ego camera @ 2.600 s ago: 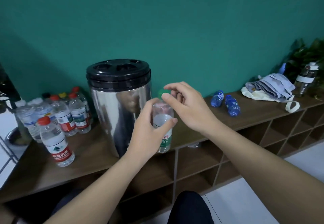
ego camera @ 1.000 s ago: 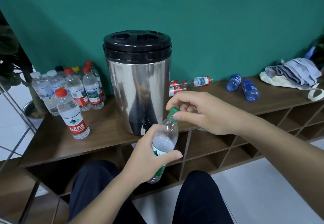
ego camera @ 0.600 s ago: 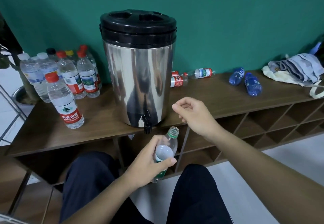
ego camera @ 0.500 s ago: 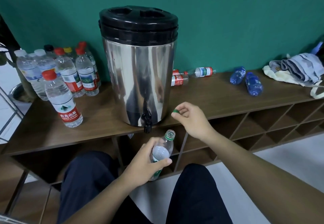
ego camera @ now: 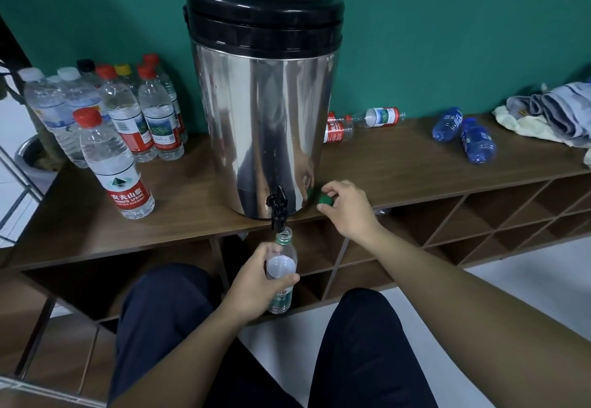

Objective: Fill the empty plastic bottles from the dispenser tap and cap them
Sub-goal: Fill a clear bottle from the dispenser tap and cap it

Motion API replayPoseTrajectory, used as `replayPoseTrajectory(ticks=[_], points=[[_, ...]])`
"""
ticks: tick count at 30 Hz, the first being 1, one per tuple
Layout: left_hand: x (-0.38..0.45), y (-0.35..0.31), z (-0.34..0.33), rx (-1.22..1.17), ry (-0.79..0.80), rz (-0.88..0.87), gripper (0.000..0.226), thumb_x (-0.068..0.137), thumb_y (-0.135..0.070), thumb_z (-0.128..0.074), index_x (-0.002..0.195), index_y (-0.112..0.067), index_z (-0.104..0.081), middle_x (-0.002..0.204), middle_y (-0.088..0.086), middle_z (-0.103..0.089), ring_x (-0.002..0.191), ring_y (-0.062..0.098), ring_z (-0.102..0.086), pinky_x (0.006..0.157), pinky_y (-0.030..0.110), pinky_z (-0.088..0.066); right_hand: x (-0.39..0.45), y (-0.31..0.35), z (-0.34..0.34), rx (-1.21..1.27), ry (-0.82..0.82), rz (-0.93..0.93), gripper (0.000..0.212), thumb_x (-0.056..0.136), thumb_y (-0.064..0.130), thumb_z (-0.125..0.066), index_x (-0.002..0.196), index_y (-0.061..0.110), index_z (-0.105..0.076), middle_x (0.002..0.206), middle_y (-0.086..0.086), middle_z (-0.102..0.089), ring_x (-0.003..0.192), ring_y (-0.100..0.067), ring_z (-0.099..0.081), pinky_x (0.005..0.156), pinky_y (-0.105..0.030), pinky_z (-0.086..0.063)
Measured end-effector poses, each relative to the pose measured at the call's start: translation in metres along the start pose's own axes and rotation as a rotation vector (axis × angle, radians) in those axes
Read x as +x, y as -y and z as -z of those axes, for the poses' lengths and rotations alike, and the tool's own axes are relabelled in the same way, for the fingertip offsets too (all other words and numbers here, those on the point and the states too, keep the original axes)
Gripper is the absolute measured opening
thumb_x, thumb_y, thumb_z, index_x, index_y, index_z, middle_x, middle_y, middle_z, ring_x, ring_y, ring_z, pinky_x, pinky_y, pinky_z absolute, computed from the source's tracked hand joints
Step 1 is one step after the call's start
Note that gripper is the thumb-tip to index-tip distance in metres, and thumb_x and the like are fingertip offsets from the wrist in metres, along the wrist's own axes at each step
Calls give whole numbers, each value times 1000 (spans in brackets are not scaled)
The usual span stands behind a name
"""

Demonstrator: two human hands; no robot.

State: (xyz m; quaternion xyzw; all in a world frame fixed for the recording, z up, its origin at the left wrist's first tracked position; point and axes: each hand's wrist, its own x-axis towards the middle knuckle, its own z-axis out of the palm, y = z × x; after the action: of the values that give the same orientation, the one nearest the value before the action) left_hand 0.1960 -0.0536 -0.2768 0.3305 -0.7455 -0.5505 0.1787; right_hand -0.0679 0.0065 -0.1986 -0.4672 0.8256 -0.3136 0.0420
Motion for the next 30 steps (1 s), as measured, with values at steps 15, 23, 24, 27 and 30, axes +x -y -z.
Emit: replayPoseTrajectory(ticks=[15, 23, 24, 27, 30], points=[[-8, -9, 2, -9, -89, -55, 51, 90, -37, -94, 127, -37, -59, 116, -17, -74, 110, 2, -71, 96, 24, -53, -70, 130, 48, 404, -58, 140, 39, 115, 51, -49, 93, 26, -70, 76, 2, -67, 77, -13, -67, 73, -31, -51], [-11, -15, 5, -19, -112, -49, 54, 90, -34, -94, 132, -39, -60, 120, -19, -74, 113, -4, -69, 92, 15, -49, -63, 142, 43, 388, 76, 187, 28, 112, 38, -61, 90, 23, -62, 57, 14, -54, 59, -7, -53, 66, -23, -47], [-11, -15, 5, -21, -112, -47, 54, 90, -34, -94, 132, -39, -60, 120, -19, -74, 113, -4, -69, 93, 14, -49, -61, 140, 44, 415, 94, 174, 28, 113, 36, -60, 89, 22, -60, 59, 11, -53, 59, -6, -51, 68, -27, -48], [-11, -15, 5, -30, -111, -39, 56, 90, -34, -95, 134, -38, -61, 122, -20, -74, 115, -4, -69, 96, 18, -50, -60, 138, 43, 424, 120, 139, 28, 114, 37, -55, 93, 20, -59, 70, 0, -59, 66, -10, -56, 75, -49, -56], [-11, -15, 4, -35, -111, -44, 56, 90, -32, -94, 134, -38, -61, 120, -21, -74, 113, -5, -69, 95, 18, -50, -61, 136, 40, 467, 95, 95, 23, 114, 35, -51, 100, 22, -64, 83, 4, -66, 79, -11, -66, 80, -46, -61]])
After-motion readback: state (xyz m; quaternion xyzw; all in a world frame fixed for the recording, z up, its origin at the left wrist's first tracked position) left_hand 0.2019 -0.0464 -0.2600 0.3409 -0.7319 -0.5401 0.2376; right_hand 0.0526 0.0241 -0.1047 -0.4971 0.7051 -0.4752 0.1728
